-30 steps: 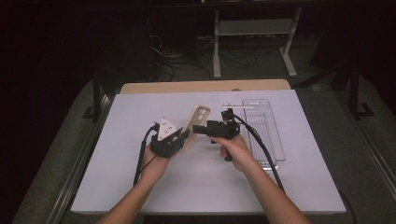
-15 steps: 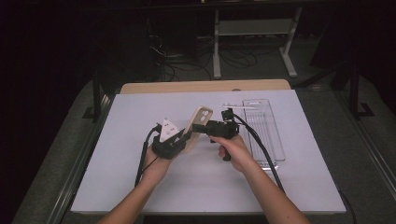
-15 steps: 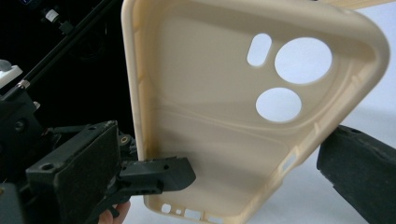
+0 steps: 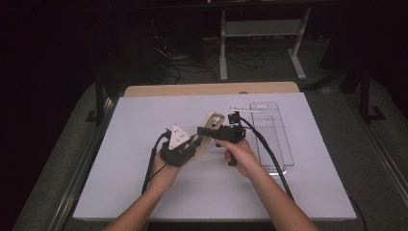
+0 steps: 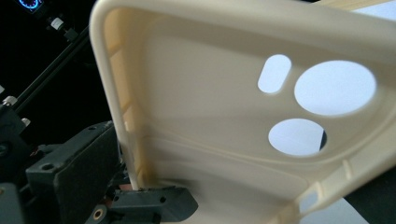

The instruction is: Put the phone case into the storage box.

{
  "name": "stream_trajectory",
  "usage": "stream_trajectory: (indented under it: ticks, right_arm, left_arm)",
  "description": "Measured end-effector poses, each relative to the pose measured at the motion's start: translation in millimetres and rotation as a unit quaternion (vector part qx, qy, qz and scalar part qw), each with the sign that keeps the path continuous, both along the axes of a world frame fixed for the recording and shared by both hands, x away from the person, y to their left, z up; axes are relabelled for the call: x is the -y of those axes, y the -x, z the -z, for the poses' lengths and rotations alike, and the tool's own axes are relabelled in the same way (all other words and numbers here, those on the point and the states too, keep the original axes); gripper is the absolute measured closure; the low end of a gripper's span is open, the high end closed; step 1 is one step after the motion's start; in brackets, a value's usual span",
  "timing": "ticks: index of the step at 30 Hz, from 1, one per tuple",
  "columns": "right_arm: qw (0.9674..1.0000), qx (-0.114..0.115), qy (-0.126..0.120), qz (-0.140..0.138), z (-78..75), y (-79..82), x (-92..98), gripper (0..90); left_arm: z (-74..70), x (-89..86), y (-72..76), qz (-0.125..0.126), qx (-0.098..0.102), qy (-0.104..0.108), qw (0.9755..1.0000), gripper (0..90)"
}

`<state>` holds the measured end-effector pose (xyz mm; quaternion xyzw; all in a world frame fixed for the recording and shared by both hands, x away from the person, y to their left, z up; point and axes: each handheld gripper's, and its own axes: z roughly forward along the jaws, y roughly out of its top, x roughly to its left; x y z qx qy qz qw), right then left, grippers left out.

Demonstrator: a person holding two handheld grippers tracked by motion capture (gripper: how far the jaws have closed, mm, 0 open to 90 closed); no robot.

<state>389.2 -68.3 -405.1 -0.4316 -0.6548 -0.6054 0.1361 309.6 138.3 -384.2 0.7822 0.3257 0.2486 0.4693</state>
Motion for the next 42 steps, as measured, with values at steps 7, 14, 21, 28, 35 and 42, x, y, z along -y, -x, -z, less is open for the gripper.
stream_trajectory:
  ticks: [7,14,21,28,35,42]
  right_arm:
    - [1.0000,-0.008,-0.003,0.004,0.5,0.6,-1.4,0.0]
    - [1.0000,-0.008,0.001,0.005,1.9,0.6,-2.5,0.2]
    - [0.9999,-0.012,0.000,0.007,2.2,0.9,-2.5,1.9]
    - [0.9998,-0.015,-0.007,0.010,2.5,1.3,-2.4,4.6]
    - [0.9999,-0.013,-0.005,0.007,4.4,0.9,-2.7,5.5]
    - [0.9998,-0.016,-0.006,0.007,3.9,1.7,-2.0,7.2]
  left_arm:
    - [1.3,2.6,1.4,0.005,-0.001,-0.005,1.0000,79.1]
    - [2.0,5.1,2.6,0.006,0.000,-0.002,1.0000,79.1]
    - [2.4,5.2,2.5,0.006,0.000,-0.002,1.0000,79.1]
    - [1.9,4.5,2.5,0.005,0.001,0.000,1.0000,79.1]
    - [1.5,4.0,2.4,0.005,0.000,-0.002,1.0000,79.1]
    - [1.8,4.0,2.2,0.006,-0.001,-0.001,1.0000,79.1]
